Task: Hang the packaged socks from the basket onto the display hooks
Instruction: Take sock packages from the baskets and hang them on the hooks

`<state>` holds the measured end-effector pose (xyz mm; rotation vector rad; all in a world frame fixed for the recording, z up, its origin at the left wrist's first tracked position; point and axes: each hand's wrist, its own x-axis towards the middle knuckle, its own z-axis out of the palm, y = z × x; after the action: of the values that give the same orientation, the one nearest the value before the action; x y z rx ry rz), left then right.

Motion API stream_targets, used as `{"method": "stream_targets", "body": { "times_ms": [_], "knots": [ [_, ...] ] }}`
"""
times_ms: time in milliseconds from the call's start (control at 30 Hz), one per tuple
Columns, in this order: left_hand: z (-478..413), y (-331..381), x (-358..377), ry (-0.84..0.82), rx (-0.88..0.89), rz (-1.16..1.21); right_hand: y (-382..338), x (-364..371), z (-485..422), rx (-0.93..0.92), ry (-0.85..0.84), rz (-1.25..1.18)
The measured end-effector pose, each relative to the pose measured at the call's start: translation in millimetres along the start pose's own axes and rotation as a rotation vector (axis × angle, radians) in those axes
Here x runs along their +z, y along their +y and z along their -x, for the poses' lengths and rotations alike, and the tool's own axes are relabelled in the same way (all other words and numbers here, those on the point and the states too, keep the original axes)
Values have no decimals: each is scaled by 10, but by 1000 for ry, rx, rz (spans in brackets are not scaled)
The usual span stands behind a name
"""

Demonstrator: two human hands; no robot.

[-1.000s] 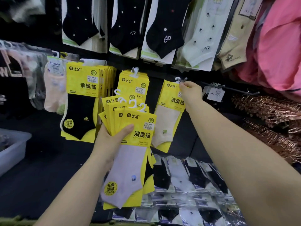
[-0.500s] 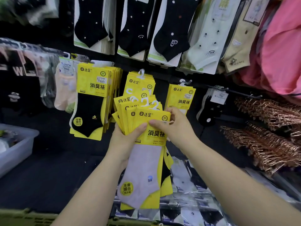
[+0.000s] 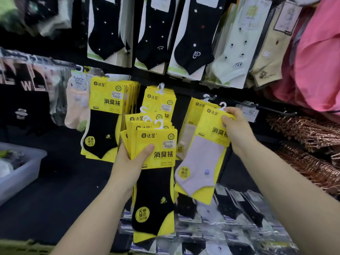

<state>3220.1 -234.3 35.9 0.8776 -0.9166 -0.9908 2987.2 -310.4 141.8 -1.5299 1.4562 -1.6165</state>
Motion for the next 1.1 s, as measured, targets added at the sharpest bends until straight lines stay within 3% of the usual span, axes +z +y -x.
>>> {"method": "stream_targets", "body": {
  "times_ms": [267,400,500,533,633,700,967,1100],
  "knots": [
    [-2,-28,21,-5,-25,38,-38,319,-497,-79,-15,192],
    [6,-64,79,-12,-38,41,28,341,-479,-9,70,158],
    [1,-78,124,-27,-48,36,54,298,-199,-33,160,271],
    [9,-87,145,-34,-44,31,63,294,-21,-55,101,245],
    [25,-122,230,-58,-42,27,114,339,610,3,-304,88],
    [31,-127,288,-76,-39,33,171,375,881,-16,-378,69],
    [-33,-97,510,-311,-96,29,269,90,1036,-53,-152,-246],
    [-125,-61,671,-305,-102,33,284,-33,931,-93,-135,-265]
  ]
}}
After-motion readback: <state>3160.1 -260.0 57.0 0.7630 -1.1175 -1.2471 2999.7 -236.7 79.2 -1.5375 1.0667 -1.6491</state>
